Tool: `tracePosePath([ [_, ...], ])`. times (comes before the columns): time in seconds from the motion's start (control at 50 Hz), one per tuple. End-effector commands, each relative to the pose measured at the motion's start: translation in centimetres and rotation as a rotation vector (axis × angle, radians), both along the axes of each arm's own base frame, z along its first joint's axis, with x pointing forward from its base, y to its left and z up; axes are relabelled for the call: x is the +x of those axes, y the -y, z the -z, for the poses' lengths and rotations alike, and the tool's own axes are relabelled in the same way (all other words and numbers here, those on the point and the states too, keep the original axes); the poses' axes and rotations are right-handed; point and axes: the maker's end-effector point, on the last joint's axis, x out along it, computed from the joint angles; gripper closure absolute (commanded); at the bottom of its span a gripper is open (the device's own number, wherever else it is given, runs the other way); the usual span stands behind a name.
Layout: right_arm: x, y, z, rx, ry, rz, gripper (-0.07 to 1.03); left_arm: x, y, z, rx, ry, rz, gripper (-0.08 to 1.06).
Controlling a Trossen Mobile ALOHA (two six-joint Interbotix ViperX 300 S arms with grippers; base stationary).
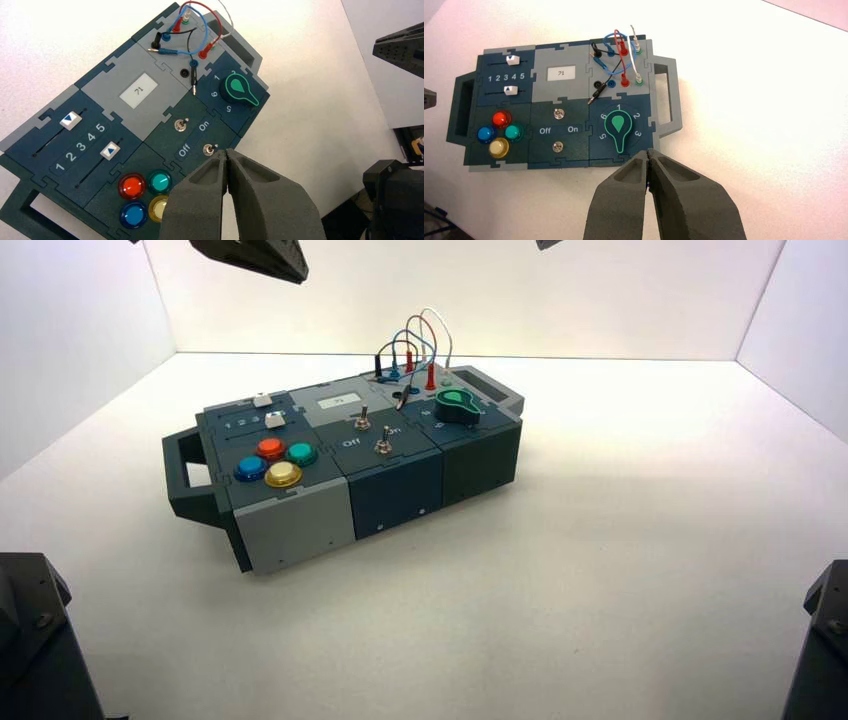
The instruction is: Move the bottom slider to position 5.
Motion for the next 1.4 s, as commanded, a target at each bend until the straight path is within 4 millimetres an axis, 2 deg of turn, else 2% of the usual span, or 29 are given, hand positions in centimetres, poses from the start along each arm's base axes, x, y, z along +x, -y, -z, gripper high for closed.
tracePosePath([
  [0.02, 0.7, -0.3, -1.7, 0.023, 0.042, 0.001, 0.99, 0.7, 0.2, -1.4, -0.021, 0.035, -0.01, 0.98],
  [0.82, 0.5, -0.2, -1.3, 0.01, 0.019, 0.004, 0.99, 0.5, 0.0, -0.9, -0.019, 0.017, -0.019, 0.98],
  [1.16, 0.9, -0.4, -2.0, 0.01, 0.028, -0.001, 0.99, -0.4, -1.4, 2.1, 0.013, -0.059, -0.056, 0.98],
  [1.4, 1.0, -0.5, -2.3, 0.017, 0.031, 0.001, 0.99, 0.3, -3.1, 3.5, 0.036, -0.097, -0.116, 1.01],
])
